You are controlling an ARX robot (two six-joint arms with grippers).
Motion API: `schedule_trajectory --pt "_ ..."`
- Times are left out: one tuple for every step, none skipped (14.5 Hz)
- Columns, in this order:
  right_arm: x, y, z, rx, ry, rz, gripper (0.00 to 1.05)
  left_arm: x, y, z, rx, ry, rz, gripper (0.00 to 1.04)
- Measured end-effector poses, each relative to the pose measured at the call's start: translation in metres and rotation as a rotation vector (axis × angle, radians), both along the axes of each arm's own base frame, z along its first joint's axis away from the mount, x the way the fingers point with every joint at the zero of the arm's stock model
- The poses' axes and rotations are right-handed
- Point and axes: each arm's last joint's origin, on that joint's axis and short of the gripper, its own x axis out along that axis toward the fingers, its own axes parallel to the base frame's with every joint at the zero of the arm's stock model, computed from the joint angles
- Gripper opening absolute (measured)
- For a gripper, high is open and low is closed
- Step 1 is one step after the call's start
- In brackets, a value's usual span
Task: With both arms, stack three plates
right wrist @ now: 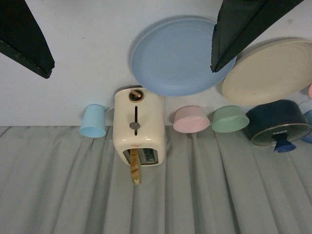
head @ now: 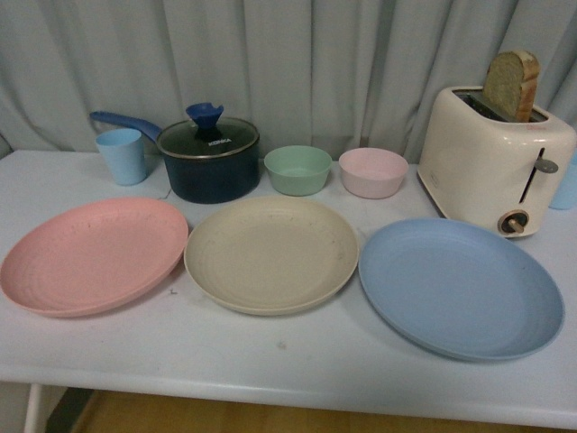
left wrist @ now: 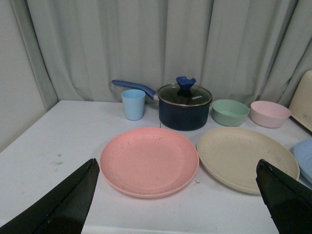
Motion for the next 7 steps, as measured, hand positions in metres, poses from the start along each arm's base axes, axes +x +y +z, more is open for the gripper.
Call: schedule_trajectory --pt "0.0000 0.0000 0.0000 0.000 0.000 0.000 0.98 0.0000 0.0000 0.0000 0.000 0.000 0.000 0.98" --pt "0.0000 0.0000 0.0000 0.000 0.000 0.000 0.98 0.0000 0.0000 0.0000 0.000 0.000 0.000 0.98" --pt "0.0000 0.0000 0.0000 0.000 0.000 0.000 0.98 0.0000 0.0000 0.0000 0.000 0.000 0.000 0.98" --pt "0.0000 0.0000 0.0000 0.000 0.000 0.000 0.98 0.0000 0.0000 0.0000 0.000 0.000 0.000 0.98" --pt "0.0000 0.0000 0.0000 0.000 0.000 0.000 0.98 0.0000 0.0000 0.0000 0.000 0.000 0.000 0.98" --pt "0.0000 0.0000 0.0000 0.000 0.000 0.000 0.98 0.0000 0.0000 0.0000 0.000 0.000 0.000 0.98" --pt "0.0000 0.0000 0.0000 0.000 0.000 0.000 0.98 0.0000 0.0000 0.0000 0.000 0.000 0.000 0.98"
